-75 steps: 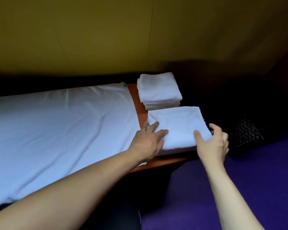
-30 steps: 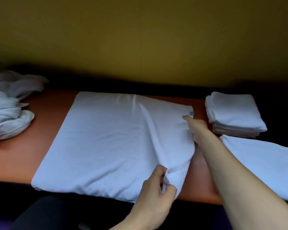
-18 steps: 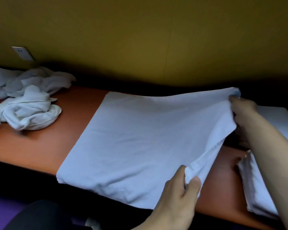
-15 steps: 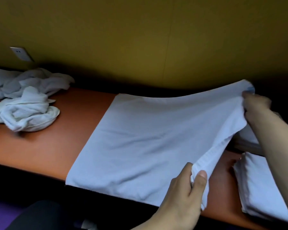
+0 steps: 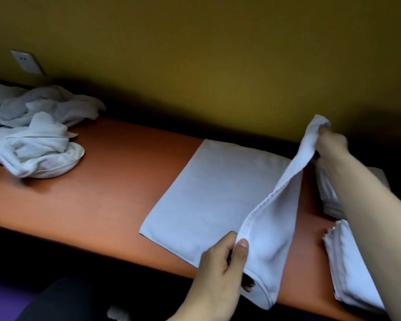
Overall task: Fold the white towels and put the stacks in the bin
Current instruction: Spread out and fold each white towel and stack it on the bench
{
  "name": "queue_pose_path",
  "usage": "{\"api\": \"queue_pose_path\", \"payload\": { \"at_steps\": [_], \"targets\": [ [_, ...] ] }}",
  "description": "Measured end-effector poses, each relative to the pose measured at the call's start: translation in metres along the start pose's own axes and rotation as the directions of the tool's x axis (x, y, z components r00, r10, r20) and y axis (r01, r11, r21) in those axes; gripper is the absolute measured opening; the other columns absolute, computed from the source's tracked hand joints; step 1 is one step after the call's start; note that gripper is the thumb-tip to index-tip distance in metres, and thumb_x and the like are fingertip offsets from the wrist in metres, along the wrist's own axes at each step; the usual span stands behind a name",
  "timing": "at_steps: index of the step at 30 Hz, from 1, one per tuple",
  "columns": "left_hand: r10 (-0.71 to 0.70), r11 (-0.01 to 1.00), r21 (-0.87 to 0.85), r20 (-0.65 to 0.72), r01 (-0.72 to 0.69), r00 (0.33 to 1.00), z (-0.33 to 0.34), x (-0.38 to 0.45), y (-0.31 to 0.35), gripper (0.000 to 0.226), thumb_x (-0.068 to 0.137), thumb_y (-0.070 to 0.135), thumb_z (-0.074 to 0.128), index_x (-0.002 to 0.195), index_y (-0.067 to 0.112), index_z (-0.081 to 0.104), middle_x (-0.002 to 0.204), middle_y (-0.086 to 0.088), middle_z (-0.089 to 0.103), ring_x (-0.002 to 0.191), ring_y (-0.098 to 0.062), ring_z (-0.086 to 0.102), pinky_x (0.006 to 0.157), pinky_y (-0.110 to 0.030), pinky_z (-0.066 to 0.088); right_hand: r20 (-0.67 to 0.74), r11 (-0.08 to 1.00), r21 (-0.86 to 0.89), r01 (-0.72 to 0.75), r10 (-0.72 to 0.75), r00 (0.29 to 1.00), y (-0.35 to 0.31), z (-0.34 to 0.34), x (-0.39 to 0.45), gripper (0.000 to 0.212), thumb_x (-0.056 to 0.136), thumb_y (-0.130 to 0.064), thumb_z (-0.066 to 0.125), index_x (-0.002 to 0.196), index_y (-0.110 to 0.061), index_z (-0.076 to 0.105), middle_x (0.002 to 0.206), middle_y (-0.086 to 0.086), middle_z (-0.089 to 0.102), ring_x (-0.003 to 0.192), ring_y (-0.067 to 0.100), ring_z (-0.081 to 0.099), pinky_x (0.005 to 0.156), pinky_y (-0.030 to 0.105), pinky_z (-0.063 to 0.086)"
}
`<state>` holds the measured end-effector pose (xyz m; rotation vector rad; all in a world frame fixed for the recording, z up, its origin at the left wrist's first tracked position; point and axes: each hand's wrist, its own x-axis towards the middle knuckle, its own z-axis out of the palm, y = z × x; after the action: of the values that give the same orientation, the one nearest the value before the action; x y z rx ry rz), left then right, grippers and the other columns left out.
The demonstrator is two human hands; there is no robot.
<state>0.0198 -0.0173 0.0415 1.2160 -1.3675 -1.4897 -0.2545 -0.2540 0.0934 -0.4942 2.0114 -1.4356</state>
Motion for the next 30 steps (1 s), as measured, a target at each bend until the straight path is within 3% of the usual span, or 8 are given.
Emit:
{"api": "queue_pose_path", "payload": {
  "at_steps": [5, 7, 10, 12, 14, 19, 25, 30],
  "targets": [
    [-0.019, 0.998, -0.058, -0.160, 0.010, 0.987, -0.057, 0.014, -0.007, 0.045, 0.098, 0.044, 0.048, 0.085, 0.003, 0.057, 0.069, -0.024, 0.062, 0.055, -0.030, 0.063, 0.059, -0.043, 0.056, 0.174, 0.999, -0.026, 0.033, -0.028, 0.984, -0.008, 0.067, -0.027, 0.048, 0.103, -0.031, 0.047, 0.139, 0.001, 0.050, 0.137, 0.018, 0.060, 0.120, 0.032, 0.063, 0.055, 0.023, 0.046],
    [-0.018, 1.000, 0.006, -0.248, 0.020, 0.969, -0.084, 0.023, -0.010, 0.043, 0.104, 0.036, 0.047, 0.082, 0.000, 0.055, 0.066, -0.018, 0.062, 0.057, -0.034, 0.064, 0.059, -0.038, 0.056, 0.217, 0.997, -0.055, 0.050, -0.037, 0.976, -0.010, 0.094, -0.035, 0.049, 0.105, -0.034, 0.045, 0.140, 0.000, 0.050, 0.141, 0.018, 0.057, 0.125, 0.034, 0.059, 0.061, 0.025, 0.048],
    [-0.035, 0.980, 0.168, -0.361, 0.102, 0.932, -0.125, 0.040, -0.026, 0.038, 0.104, 0.029, 0.051, 0.077, 0.002, 0.052, 0.055, -0.007, 0.059, 0.049, -0.022, 0.066, 0.055, -0.033, 0.054, 0.258, 0.996, -0.092, 0.000, 0.024, 0.966, -0.011, 0.124, -0.059, 0.049, 0.103, -0.048, 0.044, 0.130, -0.010, 0.060, 0.118, 0.010, 0.067, 0.099, 0.027, 0.067, 0.075, 0.034, 0.054],
    [-0.099, 0.941, 0.257, -0.417, 0.222, 0.903, -0.149, 0.052, -0.045, 0.034, 0.102, 0.028, 0.051, 0.077, 0.006, 0.056, 0.057, -0.010, 0.065, 0.049, -0.019, 0.067, 0.055, -0.030, 0.055, 0.330, 0.998, -0.057, -0.027, 0.045, 0.943, 0.000, 0.138, -0.073, 0.038, 0.102, -0.047, 0.047, 0.101, -0.014, 0.065, 0.091, 0.009, 0.066, 0.071, 0.022, 0.064, 0.058, 0.031, 0.053],
    [-0.158, 0.856, 0.392, -0.421, 0.337, 0.893, -0.170, 0.061, -0.067, 0.033, 0.099, 0.034, 0.049, 0.075, 0.013, 0.060, 0.058, -0.008, 0.066, 0.060, -0.027, 0.069, 0.065, -0.038, 0.059, 0.352, 0.998, -0.061, -0.036, 0.055, 0.935, 0.020, 0.137, -0.090, 0.030, 0.102, -0.039, 0.049, 0.089, -0.015, 0.061, 0.081, 0.008, 0.062, 0.063, 0.020, 0.060, 0.050, 0.029, 0.050],
    [-0.192, 0.739, 0.535, -0.414, 0.409, 0.890, -0.188, 0.066, -0.092, 0.029, 0.093, 0.041, 0.052, 0.073, 0.020, 0.060, 0.058, -0.002, 0.065, 0.062, -0.030, 0.068, 0.067, -0.040, 0.059, 0.355, 0.970, -0.191, 0.151, -0.075, 0.932, 0.105, 0.076, -0.138, 0.023, 0.100, -0.027, 0.054, 0.121, -0.018, 0.058, 0.080, 0.006, 0.061, 0.059, 0.019, 0.058, 0.053, 0.029, 0.050],
    [-0.147, 0.612, 0.694, -0.371, 0.379, 0.917, -0.170, 0.064, -0.083, 0.014, 0.087, 0.028, 0.063, 0.092, 0.016, 0.060, 0.096, -0.008, 0.051, 0.099, -0.035, 0.056, 0.073, -0.034, 0.036, 0.327, 0.705, -0.608, 0.366, -0.198, 0.924, 0.183, -0.024, -0.212, 0.027, 0.087, -0.035, 0.068, 0.108, -0.027, 0.053, 0.092, -0.001, 0.059, 0.092, 0.024, 0.061, 0.078, 0.033, 0.046],
    [-0.196, 0.614, 0.671, -0.381, 0.416, 0.904, -0.164, 0.056, -0.073, 0.016, 0.082, 0.022, 0.067, 0.078, 0.018, 0.052, 0.096, -0.010, 0.054, 0.091, -0.033, 0.054, 0.070, -0.033, 0.035, 0.553, 0.428, -0.713, 0.556, -0.144, 0.820, 0.224, -0.052, -0.258, 0.045, 0.078, -0.051, 0.069, 0.116, -0.035, 0.050, 0.111, -0.007, 0.045, 0.106, 0.018, 0.045, 0.090, 0.037, 0.045]
  ]
}}
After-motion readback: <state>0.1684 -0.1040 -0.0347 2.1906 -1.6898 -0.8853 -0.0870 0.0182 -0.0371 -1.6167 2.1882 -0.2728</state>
